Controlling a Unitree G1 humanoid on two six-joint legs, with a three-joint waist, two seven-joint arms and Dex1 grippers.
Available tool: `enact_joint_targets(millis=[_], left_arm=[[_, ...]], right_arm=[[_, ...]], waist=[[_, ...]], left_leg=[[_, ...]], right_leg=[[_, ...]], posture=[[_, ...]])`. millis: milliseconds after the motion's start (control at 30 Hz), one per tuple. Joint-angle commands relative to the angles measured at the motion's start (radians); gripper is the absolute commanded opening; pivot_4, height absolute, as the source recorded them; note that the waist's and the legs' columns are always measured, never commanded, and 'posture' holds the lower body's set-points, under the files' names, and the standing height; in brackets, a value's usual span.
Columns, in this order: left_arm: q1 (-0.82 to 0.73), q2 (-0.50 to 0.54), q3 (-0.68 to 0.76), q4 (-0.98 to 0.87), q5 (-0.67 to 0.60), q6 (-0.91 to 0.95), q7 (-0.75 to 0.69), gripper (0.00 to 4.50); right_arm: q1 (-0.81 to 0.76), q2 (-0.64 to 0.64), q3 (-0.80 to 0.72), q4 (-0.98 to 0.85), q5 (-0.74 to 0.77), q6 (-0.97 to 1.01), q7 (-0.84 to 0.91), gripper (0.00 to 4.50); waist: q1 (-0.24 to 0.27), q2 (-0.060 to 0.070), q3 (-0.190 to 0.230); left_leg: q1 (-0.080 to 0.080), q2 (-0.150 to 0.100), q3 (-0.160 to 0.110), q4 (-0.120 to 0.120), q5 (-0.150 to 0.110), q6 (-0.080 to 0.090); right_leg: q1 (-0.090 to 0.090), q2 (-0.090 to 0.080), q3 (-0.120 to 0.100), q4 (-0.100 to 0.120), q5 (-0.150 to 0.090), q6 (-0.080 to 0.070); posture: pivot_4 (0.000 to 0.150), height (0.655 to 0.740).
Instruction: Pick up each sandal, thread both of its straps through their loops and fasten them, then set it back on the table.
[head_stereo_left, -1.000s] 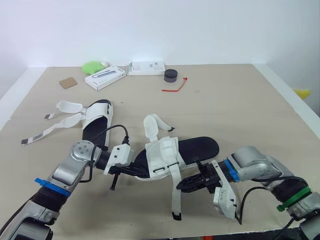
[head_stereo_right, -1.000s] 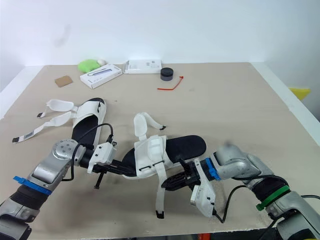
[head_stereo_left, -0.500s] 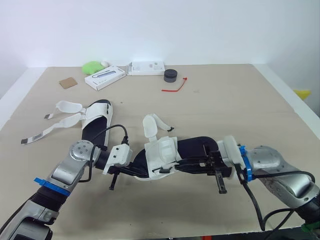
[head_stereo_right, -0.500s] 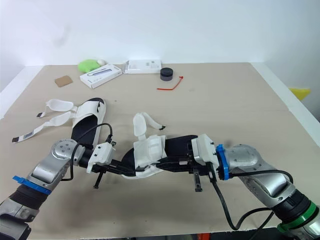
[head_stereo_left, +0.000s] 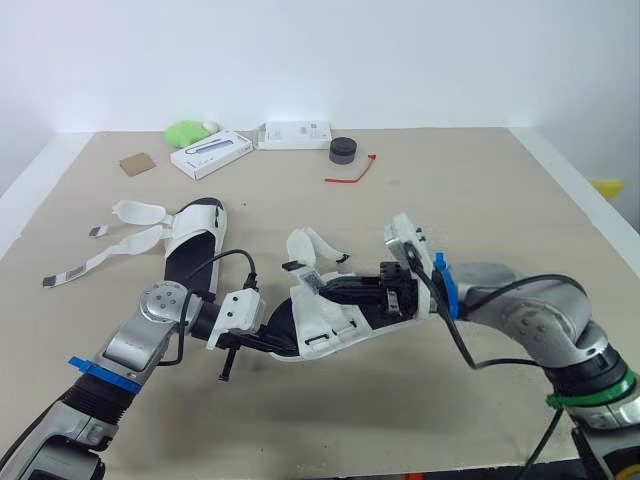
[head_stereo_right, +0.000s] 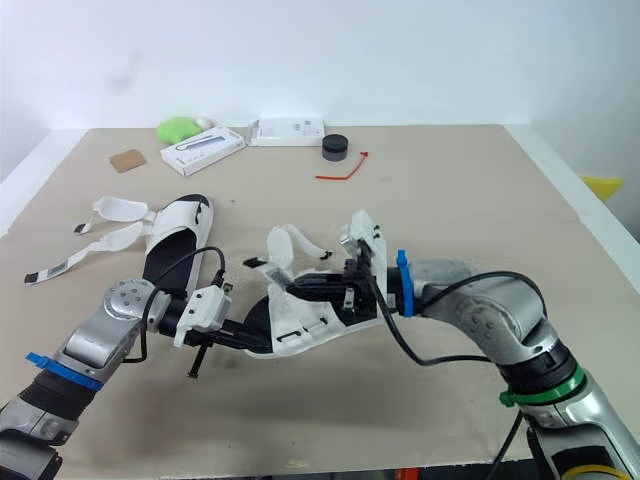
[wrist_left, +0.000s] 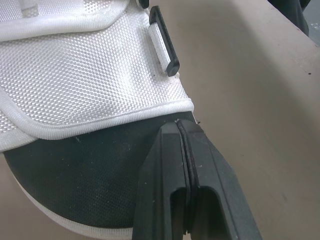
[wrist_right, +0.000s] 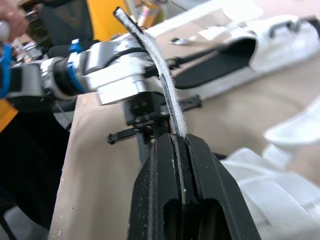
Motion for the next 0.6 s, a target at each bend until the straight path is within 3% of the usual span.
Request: enact_joint_targets(millis=[33, 233, 600], left_arm=[[0.022, 0.01, -0.015, 0.014, 0.031, 0.015, 0.003, 0.0], [0.019, 0.006, -0.015, 0.016, 0.031, 0.015, 0.004, 0.0], [0.023, 0.004, -0.013, 0.012, 0.031, 0.02, 0.013, 0.0]], right_arm=[[-0.046, 0.032, -0.069, 0.021, 0.074, 0.123, -0.068, 0.04], [-0.1, 0.11, -0.122, 0.098, 0.116, 0.3, -0.183, 0.04], [-0.111, 0.219, -0.233, 0.201, 0.105, 0.451, -0.33, 0.04]], waist=[[0.0, 0.0, 0.0], [-0.001, 0.0, 0.0], [-0.001, 0.0, 0.0]], left_leg=[[0.0, 0.0, 0.0, 0.0, 0.0, 0.0], [-0.001, 0.0, -0.001, 0.0, 0.0, 0.0], [-0.002, 0.0, -0.002, 0.0, 0.0, 0.0]], right_leg=[[0.0, 0.0, 0.0, 0.0, 0.0, 0.0], [0.0, 0.0, -0.002, 0.0, 0.0, 0.0], [0.0, 0.0, -0.002, -0.001, 0.0, 0.0]], posture=[[0.15, 0.74], [0.15, 0.74], [0.15, 0.74]])
